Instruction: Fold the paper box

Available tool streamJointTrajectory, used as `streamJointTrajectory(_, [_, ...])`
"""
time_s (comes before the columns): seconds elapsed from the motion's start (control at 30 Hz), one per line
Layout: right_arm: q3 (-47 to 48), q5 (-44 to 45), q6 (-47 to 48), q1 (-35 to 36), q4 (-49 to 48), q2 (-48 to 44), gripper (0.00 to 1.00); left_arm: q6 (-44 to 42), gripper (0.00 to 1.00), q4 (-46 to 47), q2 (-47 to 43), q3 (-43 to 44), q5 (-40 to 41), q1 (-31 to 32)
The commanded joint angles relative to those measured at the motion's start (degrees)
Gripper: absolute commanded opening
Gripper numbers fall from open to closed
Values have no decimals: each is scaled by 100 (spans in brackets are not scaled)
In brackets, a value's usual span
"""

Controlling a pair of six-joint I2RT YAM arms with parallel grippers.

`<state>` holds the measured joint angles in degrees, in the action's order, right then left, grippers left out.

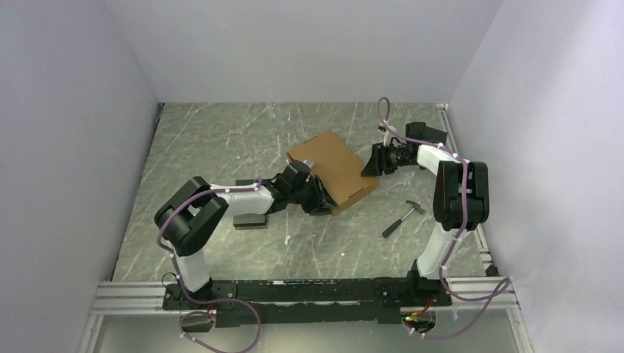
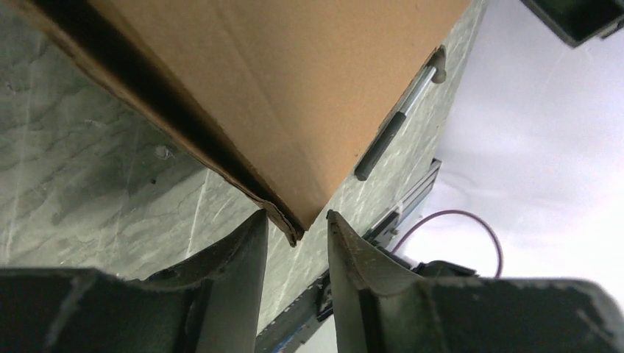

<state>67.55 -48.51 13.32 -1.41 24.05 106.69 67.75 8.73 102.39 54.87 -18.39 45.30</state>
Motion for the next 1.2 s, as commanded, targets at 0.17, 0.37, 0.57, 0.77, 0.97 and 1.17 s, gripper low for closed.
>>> streamJointTrajectory(0.17, [74, -80, 122, 294, 306, 70, 50, 1339, 25, -168, 80, 369, 324, -69])
streamJointTrajectory(0.37, [92, -27, 160, 358, 328, 82, 50, 1507, 7, -224, 79, 423, 407, -72])
streamJointTrajectory(0.57, [125, -3, 213, 357, 390, 68, 50, 983, 9, 158, 17, 415, 258, -81])
streamJointTrajectory(0.77, [115, 6, 302, 314, 395, -146, 56, -696, 62, 320, -672, 199, -54, -80])
streamJointTrajectory(0.97, [101, -151, 224, 266, 340, -159, 61, -1714, 85, 83, -1925, -556, 402, -245])
streamJointTrajectory(1.17, [-78, -662, -256, 47, -77, -118, 68, -1198, 99, 1202, -2436, -1649, -408, -1424])
